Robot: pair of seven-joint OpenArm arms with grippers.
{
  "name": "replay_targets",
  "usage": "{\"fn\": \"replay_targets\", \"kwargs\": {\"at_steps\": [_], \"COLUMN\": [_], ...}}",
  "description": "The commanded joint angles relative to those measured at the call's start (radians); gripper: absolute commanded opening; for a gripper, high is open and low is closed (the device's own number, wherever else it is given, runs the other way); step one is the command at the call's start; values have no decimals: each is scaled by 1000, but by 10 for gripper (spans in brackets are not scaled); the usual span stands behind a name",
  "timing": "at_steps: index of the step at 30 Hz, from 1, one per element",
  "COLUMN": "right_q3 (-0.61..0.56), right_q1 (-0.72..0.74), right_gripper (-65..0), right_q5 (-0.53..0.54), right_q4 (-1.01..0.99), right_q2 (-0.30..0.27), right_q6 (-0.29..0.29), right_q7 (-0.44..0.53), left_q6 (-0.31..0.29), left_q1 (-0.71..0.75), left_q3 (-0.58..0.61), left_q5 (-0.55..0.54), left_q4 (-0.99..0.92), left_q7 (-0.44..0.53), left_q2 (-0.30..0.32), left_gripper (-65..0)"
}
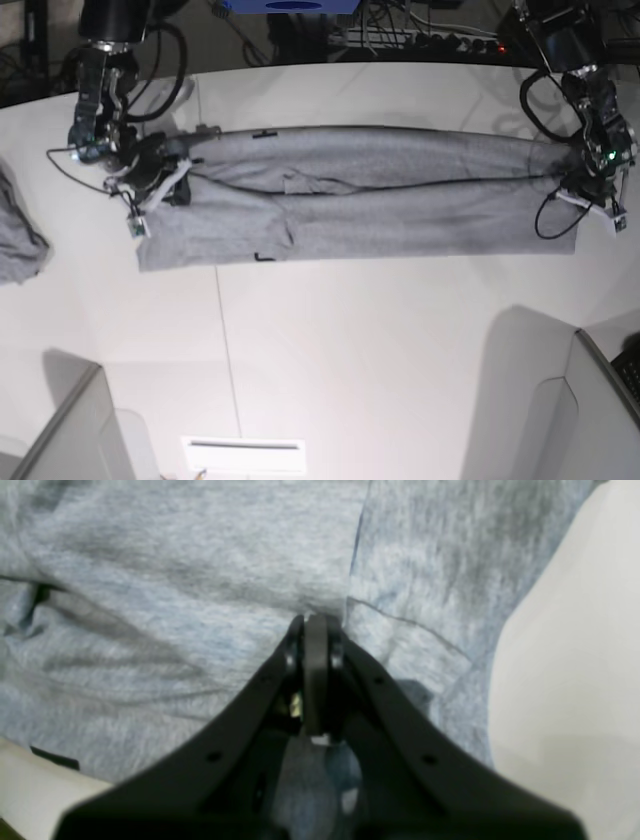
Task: Fold the T-shirt properly
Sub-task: 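Lay the folded hem flat and open both grippers, then move the left gripper inward and grasp the folded shirt's sleeve end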
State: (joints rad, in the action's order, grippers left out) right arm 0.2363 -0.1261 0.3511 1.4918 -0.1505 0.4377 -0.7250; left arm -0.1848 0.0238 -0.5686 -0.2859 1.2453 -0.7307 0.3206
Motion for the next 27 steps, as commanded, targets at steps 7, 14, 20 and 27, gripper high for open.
{"fn": "replay_targets", "kwargs": {"at_steps": [7,14,20,27], "right_q3": [5,2,-5,-28], "right_q1": [53,19,-36,-85], "right_gripper": [-650,-650,-650,-650], "right_q5": [-36,-36,-36,-36], "right_q4": [137,490,519,514], "right_q2": [-8,52,102,137], "right_q6": [-18,-15,-15,-13], "right_q7": [-92,-203,-207,-206], "left_q6": [-12,-52,-322,-440], "left_q1": [-68,-17,77,106], "left_q3": [0,-123,-267,-399], "left_q5": [-5,-6,-6,-103], "left_q4": [107,416,523,400], "left_q7": [-204,-320,-343,-304], "left_q2": [-4,-5,-8,-21], "left_gripper": [-650,-650,-650,-425]}}
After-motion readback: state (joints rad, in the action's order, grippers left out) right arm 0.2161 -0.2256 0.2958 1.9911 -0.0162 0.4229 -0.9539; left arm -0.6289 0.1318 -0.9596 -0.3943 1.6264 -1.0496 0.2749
